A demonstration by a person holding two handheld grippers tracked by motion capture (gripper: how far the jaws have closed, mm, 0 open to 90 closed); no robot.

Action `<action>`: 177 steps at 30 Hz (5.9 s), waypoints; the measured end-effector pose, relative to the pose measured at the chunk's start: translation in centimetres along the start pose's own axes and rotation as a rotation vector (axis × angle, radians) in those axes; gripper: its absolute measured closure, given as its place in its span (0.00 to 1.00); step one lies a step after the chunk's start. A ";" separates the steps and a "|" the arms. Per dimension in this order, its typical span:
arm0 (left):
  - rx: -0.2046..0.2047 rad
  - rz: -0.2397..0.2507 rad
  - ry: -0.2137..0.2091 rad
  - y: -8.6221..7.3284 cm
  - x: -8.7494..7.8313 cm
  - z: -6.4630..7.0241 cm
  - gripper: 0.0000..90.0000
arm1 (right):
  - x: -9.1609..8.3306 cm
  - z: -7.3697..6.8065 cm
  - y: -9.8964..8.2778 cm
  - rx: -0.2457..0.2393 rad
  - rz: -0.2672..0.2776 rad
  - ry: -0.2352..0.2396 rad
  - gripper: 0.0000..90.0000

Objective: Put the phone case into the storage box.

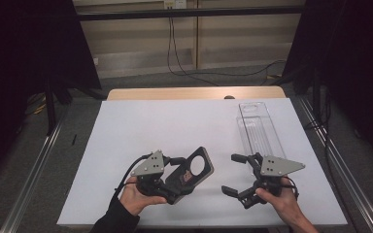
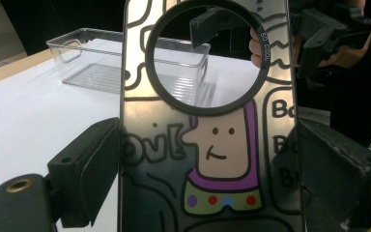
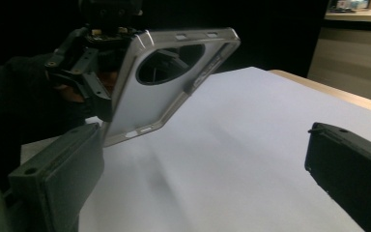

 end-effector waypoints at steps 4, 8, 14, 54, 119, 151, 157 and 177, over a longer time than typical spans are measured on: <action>-0.001 0.000 -0.007 -0.1 0.0 0.1 0.14 | 0.2 -0.3 0.3 -0.002 -0.002 0.039 0.00; -0.001 -0.006 -0.023 -0.2 0.1 0.2 0.14 | 0.5 -0.5 0.4 -0.005 -0.035 0.078 0.00; 0.010 -0.015 -0.038 -0.1 0.4 0.6 0.14 | 1.1 -1.1 0.8 -0.030 -0.066 0.141 0.00; 0.020 -0.001 -0.142 0.6 1.2 1.8 0.14 | 4.1 -1.7 1.5 -0.038 -0.101 0.349 0.03; 0.018 -0.055 -0.120 -0.1 1.6 1.7 0.04 | 4.0 -1.5 1.3 -0.065 -0.139 0.325 0.13; -0.104 -0.053 0.365 -2.9 -4.1 -3.0 0.02 | 2.3 1.5 2.4 0.002 -0.111 0.131 0.13; -0.127 -0.054 0.452 -3.9 -5.6 -3.8 0.02 | 2.0 2.0 2.7 0.009 -0.101 0.096 0.13; -0.159 0.010 0.691 -6.2 -11.1 -4.5 0.01 | 1.1 3.8 3.4 0.043 -0.076 -0.024 0.13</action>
Point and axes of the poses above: each handheld gripper's, and its own axes: x roughly forward along the jaws, y roughly out of its top, z roughly to its right, the point moved 8 cm from there along x, roughly forward along the jaws, and after that the axes turned 8 degrees about x, right-handed, at the moved point
